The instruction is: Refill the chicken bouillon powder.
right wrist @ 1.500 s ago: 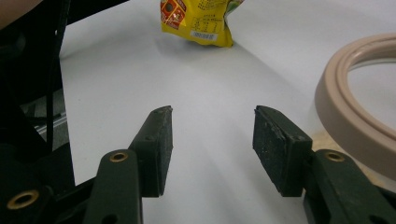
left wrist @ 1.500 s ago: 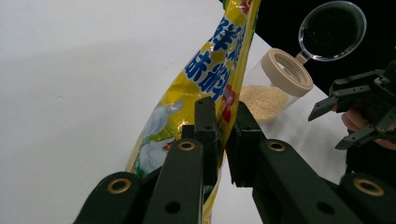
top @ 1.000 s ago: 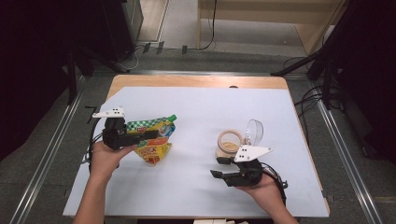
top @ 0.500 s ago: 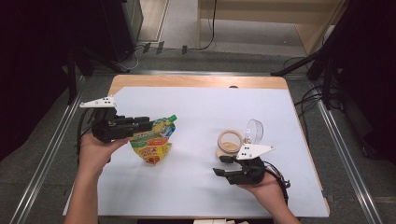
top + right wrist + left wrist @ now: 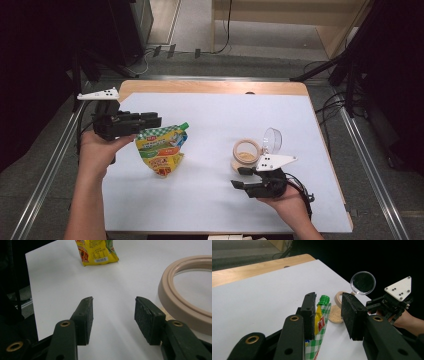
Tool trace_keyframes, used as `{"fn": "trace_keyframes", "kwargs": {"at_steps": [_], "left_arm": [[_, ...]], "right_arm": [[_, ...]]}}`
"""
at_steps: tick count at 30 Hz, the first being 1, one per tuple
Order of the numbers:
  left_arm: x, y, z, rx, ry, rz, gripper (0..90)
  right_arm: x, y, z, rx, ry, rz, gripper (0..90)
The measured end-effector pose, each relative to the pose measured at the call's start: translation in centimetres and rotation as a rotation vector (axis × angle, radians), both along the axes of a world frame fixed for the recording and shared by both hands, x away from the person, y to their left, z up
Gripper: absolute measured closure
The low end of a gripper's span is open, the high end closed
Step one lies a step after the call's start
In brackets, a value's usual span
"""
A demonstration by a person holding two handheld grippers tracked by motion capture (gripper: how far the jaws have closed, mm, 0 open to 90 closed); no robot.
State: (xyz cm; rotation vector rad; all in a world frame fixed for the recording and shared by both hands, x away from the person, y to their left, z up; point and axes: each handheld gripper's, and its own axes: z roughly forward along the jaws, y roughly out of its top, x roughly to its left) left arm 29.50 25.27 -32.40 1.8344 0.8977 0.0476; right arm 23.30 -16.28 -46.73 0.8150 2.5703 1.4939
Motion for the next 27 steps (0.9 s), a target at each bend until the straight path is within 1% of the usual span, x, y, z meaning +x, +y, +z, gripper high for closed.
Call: {"fn": "trace_keyframes", "kwargs": {"at_steps": [1,2,4,6,9,11,15,18,20,23,24,27], "left_arm": [[0.1,0.2,0.2,-0.004,0.004,0.009,65.4],[0.1,0.3,0.3,-0.008,0.004,0.01,65.4],[0.1,0.5,0.6,-0.011,-0.007,0.01,65.4],[0.1,0.7,0.9,-0.01,-0.017,0.016,65.4],[0.2,1.3,1.1,-0.021,-0.012,0.031,65.4],[0.3,1.7,1.0,-0.015,-0.011,0.042,65.5],[0.7,2.5,0.3,0.0,0.003,0.079,65.5],[1.1,3.0,-0.4,0.012,0.013,0.099,65.3],[1.4,3.2,-1.0,0.026,0.017,0.113,63.7],[1.8,3.4,-2.2,0.042,0.017,0.117,58.6],[1.8,3.4,-2.5,0.045,0.02,0.118,58.5],[2.1,3.6,-3.3,0.047,0.041,0.124,57.8]], "right_arm": [[0.0,-0.1,0.0,-0.002,0.005,-0.001,51.0],[0.0,-0.2,0.1,-0.003,0.0,-0.002,51.2],[-0.1,-0.3,0.1,0.0,0.006,-0.007,51.6],[0.0,-0.5,0.2,-0.001,0.002,-0.01,51.7],[0.0,-0.9,0.3,-0.002,-0.001,-0.017,51.9],[0.0,-1.1,0.4,-0.004,-0.001,-0.021,52.1],[-0.3,-1.8,0.7,-0.002,-0.001,-0.034,52.2],[-0.6,-2.5,0.9,-0.005,-0.006,-0.042,52.4],[-0.8,-3.1,1.0,-0.003,-0.004,-0.048,52.5],[-0.9,-3.9,1.1,-0.003,0.001,-0.062,52.7],[-0.9,-4.3,1.2,-0.004,-0.001,-0.072,52.7],[-1.1,-4.9,1.4,0.005,0.001,-0.08,53.8]]}}
